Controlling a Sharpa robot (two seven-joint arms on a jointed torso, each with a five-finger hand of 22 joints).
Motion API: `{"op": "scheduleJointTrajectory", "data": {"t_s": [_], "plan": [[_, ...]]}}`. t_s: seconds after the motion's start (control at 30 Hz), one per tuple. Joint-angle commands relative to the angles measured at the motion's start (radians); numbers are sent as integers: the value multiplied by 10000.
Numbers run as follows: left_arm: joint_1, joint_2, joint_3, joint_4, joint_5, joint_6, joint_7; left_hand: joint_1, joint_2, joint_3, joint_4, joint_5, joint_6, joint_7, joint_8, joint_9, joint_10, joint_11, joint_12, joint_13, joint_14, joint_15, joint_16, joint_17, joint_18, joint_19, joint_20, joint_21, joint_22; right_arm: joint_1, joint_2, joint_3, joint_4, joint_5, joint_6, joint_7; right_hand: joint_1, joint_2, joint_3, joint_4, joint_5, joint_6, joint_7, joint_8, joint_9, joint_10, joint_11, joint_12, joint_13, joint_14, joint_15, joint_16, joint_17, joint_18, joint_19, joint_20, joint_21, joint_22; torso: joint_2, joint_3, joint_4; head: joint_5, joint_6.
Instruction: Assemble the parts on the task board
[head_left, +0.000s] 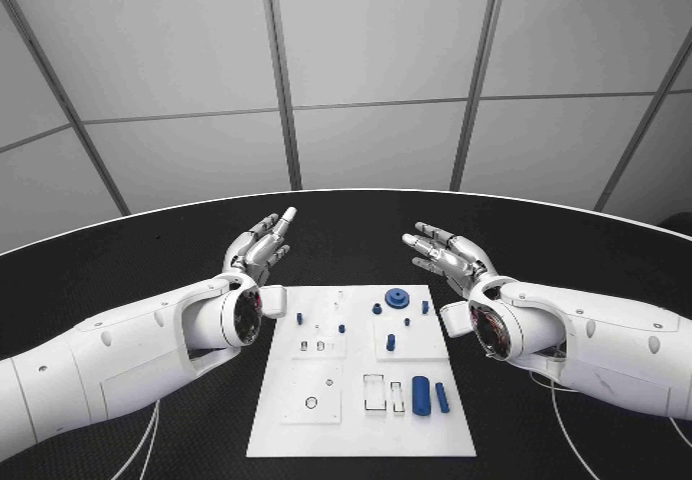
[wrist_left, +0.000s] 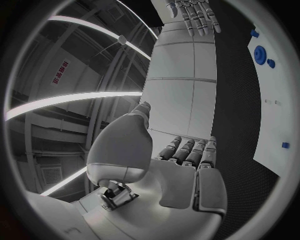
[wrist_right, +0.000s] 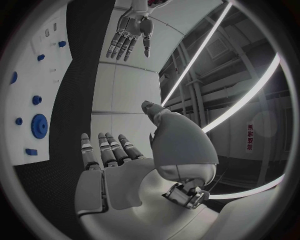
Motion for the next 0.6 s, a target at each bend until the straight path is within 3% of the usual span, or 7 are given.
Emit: {"op": "scheduleJointTrajectory", "data": {"t_s": [0.03, 0.1, 0.2, 0.3, 0.4, 0.53, 0.6], "plan": [[47, 30, -11, -79, 67, 131, -32, 468, 22, 11, 130, 128, 144, 1248, 72, 20, 59, 176, 42, 17, 21, 156, 58, 24, 155, 23, 152, 71, 21, 87, -25, -35, -46, -62, 287, -130, 1149, -52, 290, -520, 78, 970, 1240, 251, 200, 1354, 262, 147, 96, 1520, 244, 301, 211, 381, 938, 142, 192, 108, 4, 2, 6, 0, -2], [47, 31, -11, -79, 67, 131, -32, 483, 31, 4, 128, 126, 153, 1270, 73, 22, 75, 202, 45, 19, 26, 153, 60, 26, 169, 21, 154, 73, 23, 102, -30, -41, -55, -74, 330, -153, 1428, -105, 328, -762, 31, 1677, 1268, 454, 349, 2361, 320, 269, 165, 2627, 260, 563, 360, 494, 1452, 147, 264, 152, 4, 2, 6, 0, -2], [63, -269, -6, 19, 159, 268, -23, 518, 64, -18, 128, 123, 215, 1322, 85, 33, 149, 258, 58, 29, 87, 148, 75, 40, 202, -10, 160, 73, 21, 112, -242, -37, -196, -1916, -160, 220, 1705, -165, 379, -989, 46, 2660, 1169, 738, 548, 3864, 258, 442, 253, 3877, 178, 845, 513, 644, 2305, 143, 386, 218, 97, -5, 111, -142, 20], [69, -337, -6, 38, 164, 410, 24, 710, 152, -71, 115, 124, 569, 1497, 175, 96, 574, 445, 116, 75, 565, 189, 197, 138, 222, -7, 180, 105, 35, 117, -246, -35, -306, -2840, -342, 234, 2100, -312, 627, -1349, 58, 4422, 1014, 1237, 873, 5878, 216, 688, 313, 5600, 115, 1276, 710, 1051, 4470, 139, 712, 372, 108, -6, 125, -171, 21], [73, -416, -7, 54, 166, 570, 127, 1091, 260, -68, 81, 118, 1967, 1629, 619, 360, 2313, 782, 472, 267, 2437, 141, 865, 520, 67, 809, 211, 445, 210, 143, -250, -33, -426, -3736, -486, 132, 2209, -459, 884, -1459, 17, 5728, 956, 1582, 1074, 6614, 8, 719, 309, 6321, -68, 1487, 788, 1211, 5494, 106, 896, 413, 119, -5, 148, -211, 18], [76, -512, -7, 88, 157, 735, 171, 1560, 245, -58, 42, 127, 4147, 1614, 1342, 770, 5830, 518, 1224, 535, 5377, -225, 2016, 1095, -35, 2983, 175, 1280, 613, 202, -282, -32, -525, -4714, -539, -112, 2225, -733, 1333, -1522, 3, 6320, 844, 1774, 1117, 7391, -210, 679, 313, 7232, -340, 1779, 1001, 1249, 6310, -110, 1031, 415, 140, 15, 161, -254, 30], [78, -561, -7, 122, 153, 799, 170, 1754, 218, -33, 10, 123, 4776, 1573, 1540, 882, 6497, 453, 1328, 516, 5910, -316, 2224, 1191, 106, 4225, 159, 1766, 830, 232, -312, -31, -536, -5185, -503, -251, 2233, -875, 1566, -1563, 76, 6492, 790, 1817, 1132, 7657, -286, 602, 311, 7485, -427, 1815, 1082, 1248, 6587, -203, 1019, 393, 148, 11, 173, -272, 21]]}}
